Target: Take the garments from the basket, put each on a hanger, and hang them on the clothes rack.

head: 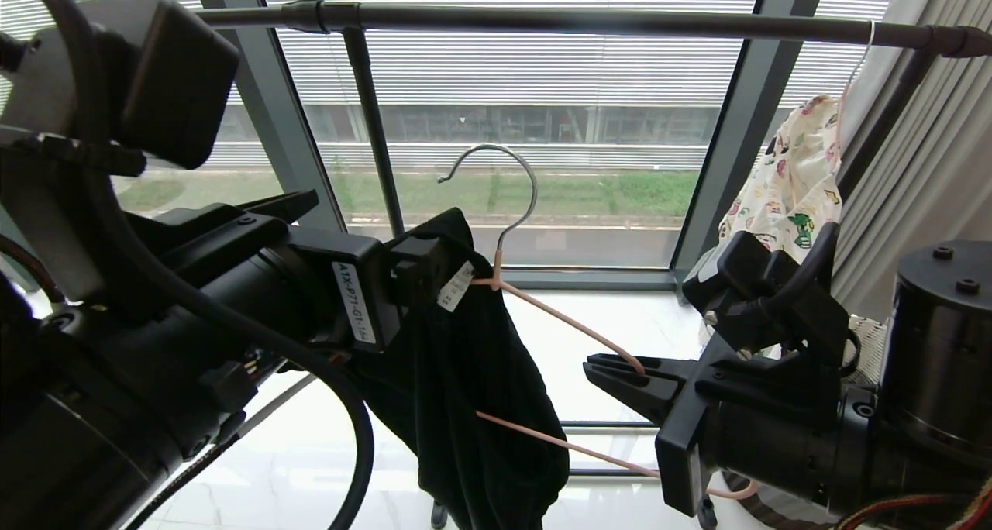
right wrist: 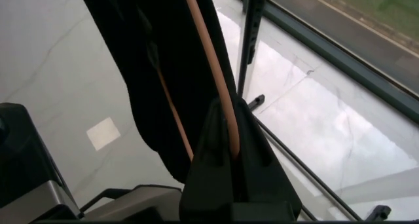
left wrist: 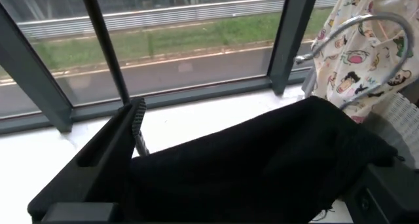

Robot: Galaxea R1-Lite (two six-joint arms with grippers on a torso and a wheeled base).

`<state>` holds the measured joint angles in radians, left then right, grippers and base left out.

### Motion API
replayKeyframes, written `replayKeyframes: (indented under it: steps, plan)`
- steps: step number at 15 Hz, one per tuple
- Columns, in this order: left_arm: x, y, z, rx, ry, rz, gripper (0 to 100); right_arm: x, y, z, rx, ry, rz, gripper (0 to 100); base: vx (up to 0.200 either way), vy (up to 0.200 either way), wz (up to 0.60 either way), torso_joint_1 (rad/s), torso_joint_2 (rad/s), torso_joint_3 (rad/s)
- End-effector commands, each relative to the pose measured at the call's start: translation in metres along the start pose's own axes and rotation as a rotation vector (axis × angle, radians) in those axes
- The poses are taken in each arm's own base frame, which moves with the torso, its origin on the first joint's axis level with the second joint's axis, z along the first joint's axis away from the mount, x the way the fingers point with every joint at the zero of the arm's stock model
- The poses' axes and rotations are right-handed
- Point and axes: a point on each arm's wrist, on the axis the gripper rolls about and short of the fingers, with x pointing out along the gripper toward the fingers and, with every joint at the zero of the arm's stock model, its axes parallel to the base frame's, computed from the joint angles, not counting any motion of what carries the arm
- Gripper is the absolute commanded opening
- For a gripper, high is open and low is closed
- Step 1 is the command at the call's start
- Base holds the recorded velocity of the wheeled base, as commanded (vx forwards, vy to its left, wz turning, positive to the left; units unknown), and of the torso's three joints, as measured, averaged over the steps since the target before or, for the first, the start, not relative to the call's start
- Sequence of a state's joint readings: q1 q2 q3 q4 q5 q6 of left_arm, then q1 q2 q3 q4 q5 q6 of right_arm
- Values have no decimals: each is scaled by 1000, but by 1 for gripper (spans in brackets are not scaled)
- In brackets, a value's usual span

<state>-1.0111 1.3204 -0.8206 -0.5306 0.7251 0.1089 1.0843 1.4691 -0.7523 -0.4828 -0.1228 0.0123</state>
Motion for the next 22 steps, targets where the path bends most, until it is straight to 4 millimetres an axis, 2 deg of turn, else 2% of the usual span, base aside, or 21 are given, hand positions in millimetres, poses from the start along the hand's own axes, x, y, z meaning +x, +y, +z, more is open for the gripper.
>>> replayKeyframes:
  steps: [1, 3, 6, 7, 9, 11, 15, 22]
  plan:
    - [2, 9, 4, -4, -12, 34, 100, -2, 0, 1, 1, -7, -1, 0, 0, 0, 0, 0, 0, 0]
    - [-5, 16, 7, 34, -13, -41, 100, -2, -1, 2, 0, -10, -3, 0, 0, 0, 0, 0, 0, 0]
    - [-17, 27, 14, 96, 52, -260, 100, -2, -1, 2, -2, -10, -3, 0, 0, 0, 0, 0, 0, 0]
    - [-12, 40, 22, 126, 84, -297, 100, -3, -1, 3, -3, -15, -1, 0, 0, 0, 0, 0, 0, 0]
    - [11, 59, 28, 194, 81, -204, 100, -4, -1, 4, -2, -18, -1, 0, 0, 0, 0, 0, 0, 0]
    - [17, 70, 37, 202, 49, -226, 100, -4, -1, 3, -2, -16, -1, 0, 0, 0, 0, 0, 0, 0]
    - [7, 67, 37, 204, 72, -379, 100, -3, -1, 3, -3, -15, -1, 0, 0, 0, 0, 0, 0, 0]
    - [9, 65, 35, 220, 79, -417, 100, -3, -1, 2, -3, -12, -1, 0, 0, 0, 0, 0, 0, 0]
